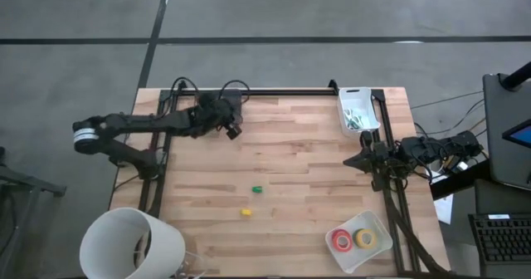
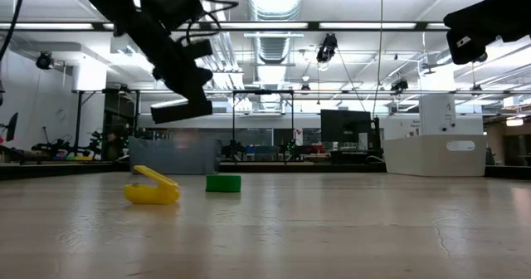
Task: Pick and place Stapler, Stapler remover, tape
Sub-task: Put the large black stapler into the black bin
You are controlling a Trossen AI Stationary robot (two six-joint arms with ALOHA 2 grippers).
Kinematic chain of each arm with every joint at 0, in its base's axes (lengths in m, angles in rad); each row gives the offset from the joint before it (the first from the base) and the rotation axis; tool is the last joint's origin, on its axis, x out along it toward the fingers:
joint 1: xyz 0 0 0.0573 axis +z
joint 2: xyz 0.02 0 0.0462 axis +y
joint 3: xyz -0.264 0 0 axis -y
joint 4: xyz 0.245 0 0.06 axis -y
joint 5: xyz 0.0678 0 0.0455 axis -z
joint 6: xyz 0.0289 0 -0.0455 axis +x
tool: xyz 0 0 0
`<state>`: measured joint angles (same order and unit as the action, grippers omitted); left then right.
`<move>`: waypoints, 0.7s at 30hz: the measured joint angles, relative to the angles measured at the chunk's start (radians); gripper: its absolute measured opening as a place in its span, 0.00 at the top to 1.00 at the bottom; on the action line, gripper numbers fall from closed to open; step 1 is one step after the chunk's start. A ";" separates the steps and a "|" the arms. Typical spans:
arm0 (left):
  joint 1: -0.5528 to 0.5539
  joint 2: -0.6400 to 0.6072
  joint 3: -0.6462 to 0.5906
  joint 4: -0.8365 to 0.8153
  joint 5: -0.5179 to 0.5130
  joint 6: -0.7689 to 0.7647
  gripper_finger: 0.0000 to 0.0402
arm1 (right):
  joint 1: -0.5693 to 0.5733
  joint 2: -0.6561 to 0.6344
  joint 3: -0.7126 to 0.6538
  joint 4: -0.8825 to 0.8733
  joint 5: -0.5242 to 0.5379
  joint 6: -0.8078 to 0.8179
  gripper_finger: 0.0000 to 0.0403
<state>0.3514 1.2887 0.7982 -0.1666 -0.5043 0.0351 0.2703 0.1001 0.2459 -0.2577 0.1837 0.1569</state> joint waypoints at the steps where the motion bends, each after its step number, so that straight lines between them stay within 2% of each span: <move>1: 0.022 0.016 0.000 0.009 0.013 0.007 0.88 | 0.000 0.000 0.000 0.000 0.000 0.000 0.98; 6: 0.096 0.100 0.000 0.060 0.012 0.066 0.90 | 0.000 0.000 0.000 0.000 0.000 0.000 0.98; 11: 0.127 0.188 0.006 0.115 0.014 0.176 0.87 | 0.000 0.000 0.000 0.000 0.000 0.000 0.98; 21: 0.167 0.318 0.046 0.124 0.012 0.192 0.88 | 0.000 0.000 0.000 0.000 0.000 0.000 0.98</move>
<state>0.5182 1.6063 0.8444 -0.0425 -0.4924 0.2273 0.2699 0.1001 0.2459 -0.2580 0.1837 0.1569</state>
